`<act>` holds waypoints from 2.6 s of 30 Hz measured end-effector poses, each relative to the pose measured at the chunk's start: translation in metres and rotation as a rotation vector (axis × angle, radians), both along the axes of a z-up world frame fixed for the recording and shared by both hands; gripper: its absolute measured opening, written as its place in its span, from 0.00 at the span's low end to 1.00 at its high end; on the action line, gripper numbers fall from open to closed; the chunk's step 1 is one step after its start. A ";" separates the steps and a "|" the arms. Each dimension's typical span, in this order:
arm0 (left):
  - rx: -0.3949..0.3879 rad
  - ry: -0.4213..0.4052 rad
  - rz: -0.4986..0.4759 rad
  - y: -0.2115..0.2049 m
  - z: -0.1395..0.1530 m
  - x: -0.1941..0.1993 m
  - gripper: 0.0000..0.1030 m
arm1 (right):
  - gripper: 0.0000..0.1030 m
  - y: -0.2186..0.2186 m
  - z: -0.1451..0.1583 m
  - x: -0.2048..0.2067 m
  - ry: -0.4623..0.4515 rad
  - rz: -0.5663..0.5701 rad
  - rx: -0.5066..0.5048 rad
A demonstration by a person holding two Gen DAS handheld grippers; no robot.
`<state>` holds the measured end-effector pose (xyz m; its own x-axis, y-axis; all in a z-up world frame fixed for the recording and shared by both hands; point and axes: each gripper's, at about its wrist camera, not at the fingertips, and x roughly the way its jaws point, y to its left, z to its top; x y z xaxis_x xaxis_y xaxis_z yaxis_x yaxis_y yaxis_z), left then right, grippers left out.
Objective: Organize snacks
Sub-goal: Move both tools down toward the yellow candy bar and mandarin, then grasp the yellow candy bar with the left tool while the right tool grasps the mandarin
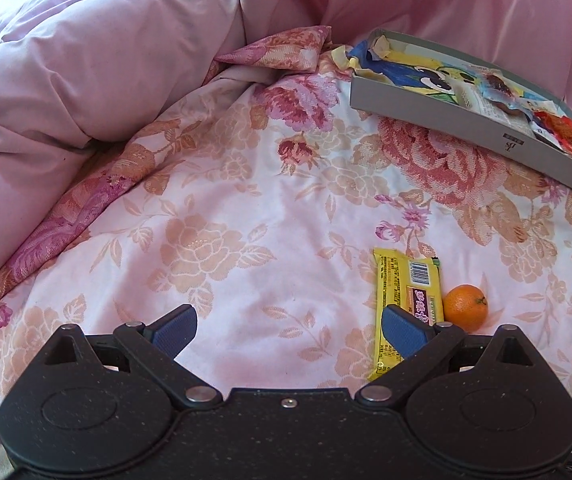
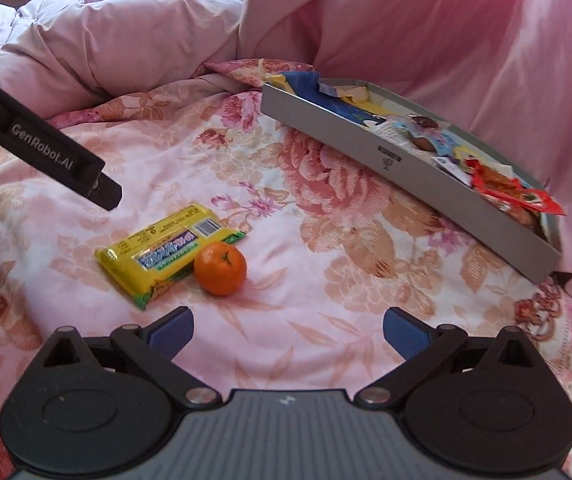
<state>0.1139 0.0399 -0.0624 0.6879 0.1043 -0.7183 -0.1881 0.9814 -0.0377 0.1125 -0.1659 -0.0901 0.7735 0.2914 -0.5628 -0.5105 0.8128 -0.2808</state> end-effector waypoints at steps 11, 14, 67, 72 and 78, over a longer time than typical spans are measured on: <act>0.017 0.000 -0.035 -0.007 -0.002 0.003 0.96 | 0.87 0.023 -0.011 0.024 0.035 0.104 0.036; 0.028 0.001 -0.050 -0.011 -0.003 0.004 0.96 | 0.85 0.026 -0.015 0.027 0.037 0.118 0.040; 0.082 0.036 -0.400 -0.055 -0.027 0.035 0.49 | 0.39 -0.011 -0.002 0.029 0.142 0.062 0.063; 0.035 0.027 -0.368 -0.050 -0.025 0.036 0.49 | 0.38 -0.012 -0.001 0.028 0.133 0.059 0.080; 0.024 0.000 -0.342 -0.048 -0.022 0.035 0.49 | 0.38 -0.007 0.000 0.022 0.077 0.067 0.054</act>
